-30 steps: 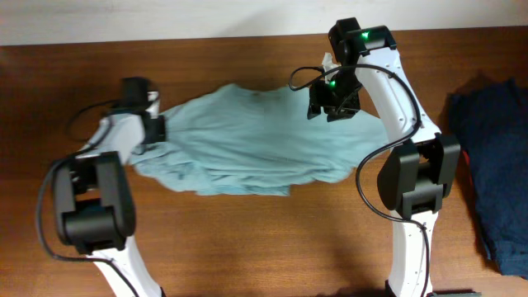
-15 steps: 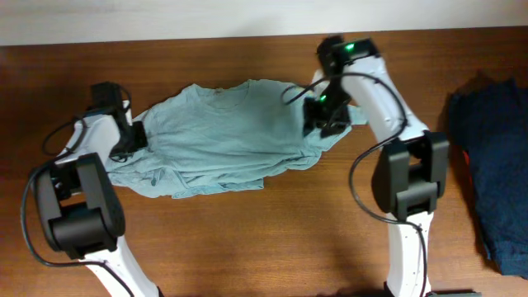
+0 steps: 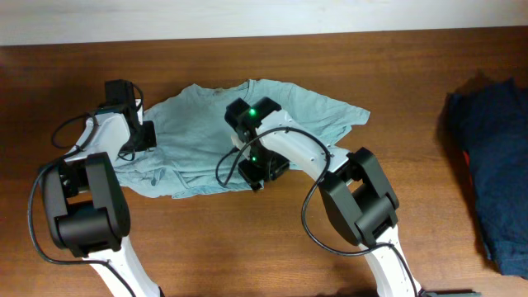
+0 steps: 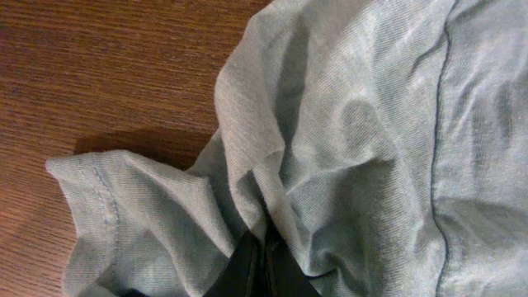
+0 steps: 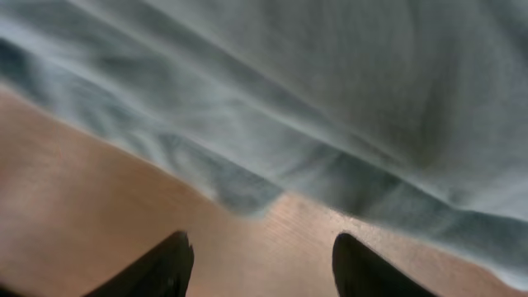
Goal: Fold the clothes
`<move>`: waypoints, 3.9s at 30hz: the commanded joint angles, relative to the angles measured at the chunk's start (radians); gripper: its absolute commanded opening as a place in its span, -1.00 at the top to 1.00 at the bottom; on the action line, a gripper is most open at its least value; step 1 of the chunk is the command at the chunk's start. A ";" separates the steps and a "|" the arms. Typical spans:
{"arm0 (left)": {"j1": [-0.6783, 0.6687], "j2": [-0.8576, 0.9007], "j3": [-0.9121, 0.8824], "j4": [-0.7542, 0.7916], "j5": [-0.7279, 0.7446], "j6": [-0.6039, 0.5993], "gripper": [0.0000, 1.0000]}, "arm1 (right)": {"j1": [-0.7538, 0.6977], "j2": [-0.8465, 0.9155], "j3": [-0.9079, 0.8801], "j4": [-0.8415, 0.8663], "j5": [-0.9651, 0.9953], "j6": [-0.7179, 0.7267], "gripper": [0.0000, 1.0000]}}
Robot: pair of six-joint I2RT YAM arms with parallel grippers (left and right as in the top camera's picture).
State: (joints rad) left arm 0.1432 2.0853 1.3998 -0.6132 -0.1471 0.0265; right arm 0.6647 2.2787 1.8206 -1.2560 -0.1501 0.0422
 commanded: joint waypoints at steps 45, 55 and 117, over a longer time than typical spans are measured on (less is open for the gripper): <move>-0.014 0.039 0.001 -0.039 0.063 0.051 0.78 | -0.394 -0.117 -0.087 -0.346 0.719 0.416 0.92; -0.217 0.029 0.324 -0.160 0.236 0.257 0.57 | -0.410 -0.117 -0.087 -0.360 0.621 0.363 0.26; -0.007 0.364 0.323 -0.161 -0.120 -0.086 1.00 | 0.221 -0.111 -0.088 0.277 0.076 0.311 -0.80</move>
State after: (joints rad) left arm 0.1284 2.3405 1.7885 -0.7219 -0.3042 -0.0471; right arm 0.8967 2.1731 1.7348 -1.0126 -0.1558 0.2199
